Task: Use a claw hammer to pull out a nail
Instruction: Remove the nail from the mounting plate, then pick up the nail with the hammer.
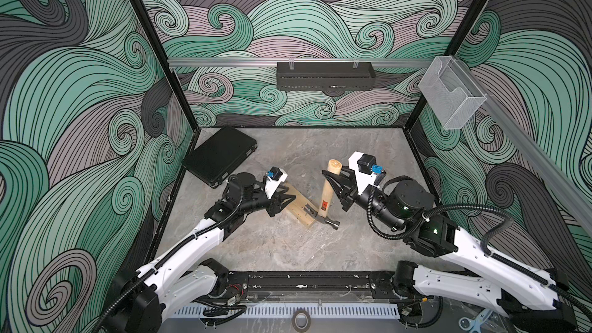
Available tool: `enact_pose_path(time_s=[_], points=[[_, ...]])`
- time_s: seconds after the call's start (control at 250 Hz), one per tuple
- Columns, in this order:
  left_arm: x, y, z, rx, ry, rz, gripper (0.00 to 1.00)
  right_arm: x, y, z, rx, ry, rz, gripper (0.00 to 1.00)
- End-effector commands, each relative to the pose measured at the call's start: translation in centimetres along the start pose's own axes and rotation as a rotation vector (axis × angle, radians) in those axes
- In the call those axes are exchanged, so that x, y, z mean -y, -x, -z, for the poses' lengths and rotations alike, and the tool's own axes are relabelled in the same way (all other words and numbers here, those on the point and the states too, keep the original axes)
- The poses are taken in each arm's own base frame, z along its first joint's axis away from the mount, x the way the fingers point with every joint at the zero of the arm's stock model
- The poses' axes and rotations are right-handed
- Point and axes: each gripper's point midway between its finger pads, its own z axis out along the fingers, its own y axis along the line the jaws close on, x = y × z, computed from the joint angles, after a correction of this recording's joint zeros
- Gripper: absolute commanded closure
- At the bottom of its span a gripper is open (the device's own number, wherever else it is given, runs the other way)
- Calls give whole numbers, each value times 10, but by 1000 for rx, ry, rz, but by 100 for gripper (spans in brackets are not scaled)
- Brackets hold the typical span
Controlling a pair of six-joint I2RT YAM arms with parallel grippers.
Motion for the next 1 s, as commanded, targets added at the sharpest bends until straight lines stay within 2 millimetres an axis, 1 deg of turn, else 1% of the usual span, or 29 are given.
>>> enact_pose_path(time_s=[0.0,0.112,0.192,0.292,0.419,0.459,0.595,0.731,0.743,0.775,0.995], points=[[18,3,-3,25,-43,-223,60,8,60,16,177,-21,-66,100],[28,-8,-7,-4,-69,-282,64,7,61,15,176,-20,-63,100],[35,-17,-9,-32,-91,-317,64,7,64,15,184,-18,-63,100],[41,-23,-12,-39,-96,-339,64,7,69,14,187,-16,-66,100],[40,-28,-16,-37,-71,-343,63,2,74,12,207,17,-71,100],[39,-30,-17,-43,-65,-341,63,3,75,12,209,10,-72,100],[37,-30,-20,-38,-32,-333,63,1,80,10,210,22,-83,100],[30,-31,-23,-28,9,-314,63,-2,88,10,227,44,-102,100],[30,-32,-23,-27,11,-313,63,-1,92,13,236,44,-104,100],[28,-32,-24,-26,23,-310,63,-2,90,9,229,43,-104,100],[19,-28,-19,43,100,-300,63,4,91,10,238,20,-128,100]])
